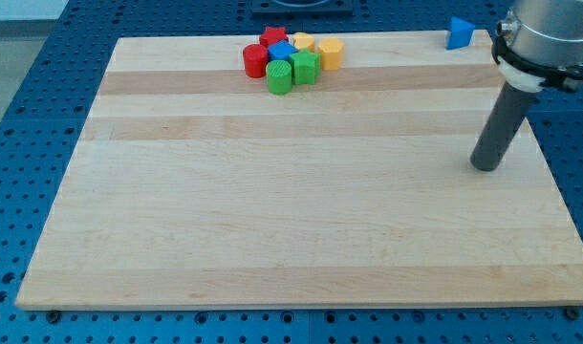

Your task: Keep your hand at the top right corner of the board

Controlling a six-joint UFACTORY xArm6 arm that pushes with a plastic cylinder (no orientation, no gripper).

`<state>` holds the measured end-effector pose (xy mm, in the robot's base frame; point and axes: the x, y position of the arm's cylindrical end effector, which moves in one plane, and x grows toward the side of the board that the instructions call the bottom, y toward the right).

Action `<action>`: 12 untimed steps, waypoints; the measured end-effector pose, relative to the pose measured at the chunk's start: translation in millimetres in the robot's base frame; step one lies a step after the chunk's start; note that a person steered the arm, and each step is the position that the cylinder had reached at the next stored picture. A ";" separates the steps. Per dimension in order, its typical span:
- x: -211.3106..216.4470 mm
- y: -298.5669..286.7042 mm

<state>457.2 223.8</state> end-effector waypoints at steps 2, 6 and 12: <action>-77.5 120.1; -246.2 121.5; -265.8 45.1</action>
